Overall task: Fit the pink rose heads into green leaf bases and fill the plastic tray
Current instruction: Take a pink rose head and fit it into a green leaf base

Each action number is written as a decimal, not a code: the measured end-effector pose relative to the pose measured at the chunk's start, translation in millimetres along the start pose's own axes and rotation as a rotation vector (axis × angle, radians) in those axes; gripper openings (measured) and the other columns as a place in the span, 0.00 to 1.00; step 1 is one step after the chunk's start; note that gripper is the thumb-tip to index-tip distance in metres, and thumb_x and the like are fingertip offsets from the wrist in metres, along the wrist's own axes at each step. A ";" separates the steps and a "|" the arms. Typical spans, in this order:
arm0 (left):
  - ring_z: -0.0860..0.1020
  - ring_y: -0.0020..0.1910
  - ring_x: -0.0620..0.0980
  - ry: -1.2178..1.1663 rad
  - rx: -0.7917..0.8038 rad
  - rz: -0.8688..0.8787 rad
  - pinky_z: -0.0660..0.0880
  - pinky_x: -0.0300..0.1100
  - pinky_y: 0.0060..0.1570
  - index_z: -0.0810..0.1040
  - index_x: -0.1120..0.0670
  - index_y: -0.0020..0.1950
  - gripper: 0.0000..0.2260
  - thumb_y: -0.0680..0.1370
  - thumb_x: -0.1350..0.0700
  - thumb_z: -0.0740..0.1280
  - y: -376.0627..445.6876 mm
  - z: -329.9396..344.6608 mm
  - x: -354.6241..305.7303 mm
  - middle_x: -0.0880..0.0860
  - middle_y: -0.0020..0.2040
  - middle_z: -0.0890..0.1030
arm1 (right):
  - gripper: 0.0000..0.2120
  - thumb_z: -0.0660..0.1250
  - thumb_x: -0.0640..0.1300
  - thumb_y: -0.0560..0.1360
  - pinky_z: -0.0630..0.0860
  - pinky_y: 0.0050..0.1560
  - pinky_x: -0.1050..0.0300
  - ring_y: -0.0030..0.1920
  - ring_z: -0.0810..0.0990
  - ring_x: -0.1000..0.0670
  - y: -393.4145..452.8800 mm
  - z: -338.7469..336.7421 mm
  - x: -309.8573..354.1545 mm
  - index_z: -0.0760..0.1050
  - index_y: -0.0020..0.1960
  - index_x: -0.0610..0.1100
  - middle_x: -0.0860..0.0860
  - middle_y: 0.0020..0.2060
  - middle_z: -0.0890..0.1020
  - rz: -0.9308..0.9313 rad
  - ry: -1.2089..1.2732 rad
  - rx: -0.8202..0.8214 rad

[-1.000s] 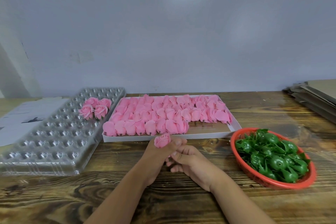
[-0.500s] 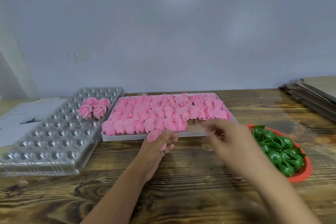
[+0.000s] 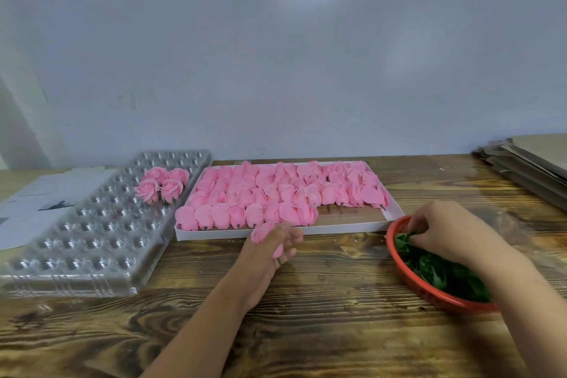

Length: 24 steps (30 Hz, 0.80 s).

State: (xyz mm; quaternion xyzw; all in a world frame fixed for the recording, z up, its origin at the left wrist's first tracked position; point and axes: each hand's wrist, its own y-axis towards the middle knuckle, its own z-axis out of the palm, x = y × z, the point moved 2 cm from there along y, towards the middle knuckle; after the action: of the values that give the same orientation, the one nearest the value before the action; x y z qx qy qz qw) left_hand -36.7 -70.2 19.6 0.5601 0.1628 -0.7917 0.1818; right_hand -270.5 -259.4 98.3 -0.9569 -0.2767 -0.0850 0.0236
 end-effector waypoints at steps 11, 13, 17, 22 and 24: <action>0.84 0.59 0.48 -0.407 -0.054 -0.115 0.76 0.50 0.60 0.74 0.50 0.47 0.14 0.73 0.43 0.73 8.6 -9.5 0.8 0.54 0.60 0.85 | 0.07 0.72 0.45 0.69 0.67 0.31 0.57 0.36 0.75 0.54 -7.1 -25.1 -4.6 0.74 0.36 0.49 0.52 0.34 0.78 -0.014 0.147 -0.211; 0.84 0.58 0.48 -0.423 -0.049 -0.114 0.75 0.49 0.58 0.74 0.50 0.49 0.14 0.73 0.43 0.72 9.9 -10.2 1.2 0.53 0.61 0.85 | 0.08 0.71 0.43 0.69 0.65 0.29 0.57 0.34 0.74 0.52 -8.2 -25.1 -1.9 0.72 0.35 0.46 0.50 0.31 0.78 -0.039 0.199 -0.270; 0.84 0.58 0.47 -0.418 -0.047 -0.107 0.75 0.48 0.58 0.73 0.50 0.55 0.19 0.72 0.42 0.72 10.4 -10.5 1.3 0.52 0.60 0.85 | 0.09 0.69 0.40 0.69 0.65 0.28 0.56 0.31 0.74 0.48 -7.0 -16.3 5.3 0.70 0.34 0.44 0.48 0.28 0.76 -0.051 0.252 -0.338; 0.84 0.58 0.47 -0.409 -0.041 -0.099 0.75 0.48 0.59 0.73 0.51 0.54 0.19 0.71 0.42 0.72 10.0 -10.6 1.5 0.52 0.59 0.85 | 0.07 0.67 0.42 0.72 0.68 0.30 0.55 0.35 0.76 0.50 -4.9 -7.0 3.9 0.71 0.39 0.48 0.50 0.34 0.78 0.020 0.168 -0.203; 0.84 0.58 0.47 -0.397 -0.037 -0.099 0.74 0.48 0.61 0.74 0.51 0.54 0.18 0.72 0.41 0.72 10.2 -10.9 1.5 0.52 0.60 0.85 | 0.06 0.67 0.43 0.72 0.71 0.31 0.54 0.35 0.76 0.51 -5.4 -5.1 2.4 0.71 0.39 0.49 0.52 0.33 0.79 0.013 0.103 -0.127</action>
State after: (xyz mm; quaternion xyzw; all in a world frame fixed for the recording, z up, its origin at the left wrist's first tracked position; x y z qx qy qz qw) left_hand -23.3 -74.4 14.2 0.3810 0.1655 -0.8914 0.1813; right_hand -272.2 -254.0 103.7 -0.9526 -0.2629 -0.1513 -0.0224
